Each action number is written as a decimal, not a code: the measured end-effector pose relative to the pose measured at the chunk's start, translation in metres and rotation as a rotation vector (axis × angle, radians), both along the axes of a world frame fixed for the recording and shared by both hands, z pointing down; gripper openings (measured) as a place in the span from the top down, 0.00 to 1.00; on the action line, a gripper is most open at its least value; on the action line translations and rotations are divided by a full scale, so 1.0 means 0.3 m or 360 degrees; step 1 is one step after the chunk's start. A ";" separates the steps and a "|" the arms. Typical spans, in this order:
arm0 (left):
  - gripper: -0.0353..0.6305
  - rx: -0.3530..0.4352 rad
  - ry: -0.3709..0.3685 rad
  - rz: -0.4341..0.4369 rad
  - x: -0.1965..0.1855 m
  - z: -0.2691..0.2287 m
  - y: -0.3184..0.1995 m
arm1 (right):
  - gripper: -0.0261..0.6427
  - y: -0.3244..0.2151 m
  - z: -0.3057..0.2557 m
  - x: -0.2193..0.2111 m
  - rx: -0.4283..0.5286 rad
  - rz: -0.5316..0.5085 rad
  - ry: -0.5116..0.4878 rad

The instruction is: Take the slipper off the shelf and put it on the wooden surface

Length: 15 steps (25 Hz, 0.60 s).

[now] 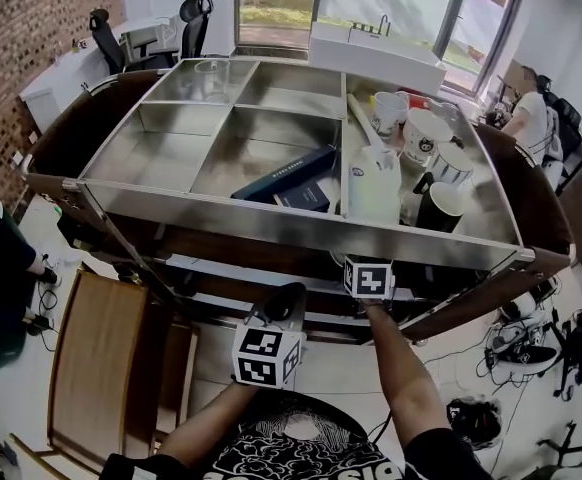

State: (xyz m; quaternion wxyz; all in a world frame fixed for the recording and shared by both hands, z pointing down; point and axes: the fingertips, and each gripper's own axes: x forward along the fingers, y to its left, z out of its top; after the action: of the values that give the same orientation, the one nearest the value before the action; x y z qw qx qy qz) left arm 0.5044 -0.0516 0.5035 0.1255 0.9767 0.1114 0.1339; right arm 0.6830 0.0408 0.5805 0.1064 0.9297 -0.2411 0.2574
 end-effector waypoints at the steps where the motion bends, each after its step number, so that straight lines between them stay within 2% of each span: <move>1: 0.94 -0.0003 -0.0005 -0.0007 -0.005 -0.002 -0.002 | 0.95 -0.002 -0.003 -0.010 0.0000 -0.0005 0.0006; 15: 0.94 0.0000 -0.0055 -0.0065 -0.107 -0.036 0.040 | 0.95 0.014 -0.078 -0.172 0.0056 -0.0065 0.0049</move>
State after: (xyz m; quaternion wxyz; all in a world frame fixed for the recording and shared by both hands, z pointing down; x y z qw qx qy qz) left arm 0.4725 -0.0397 0.4926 0.1300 0.9763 0.0892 0.1482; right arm 0.6314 0.0449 0.5572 0.0989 0.9302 -0.2628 0.2365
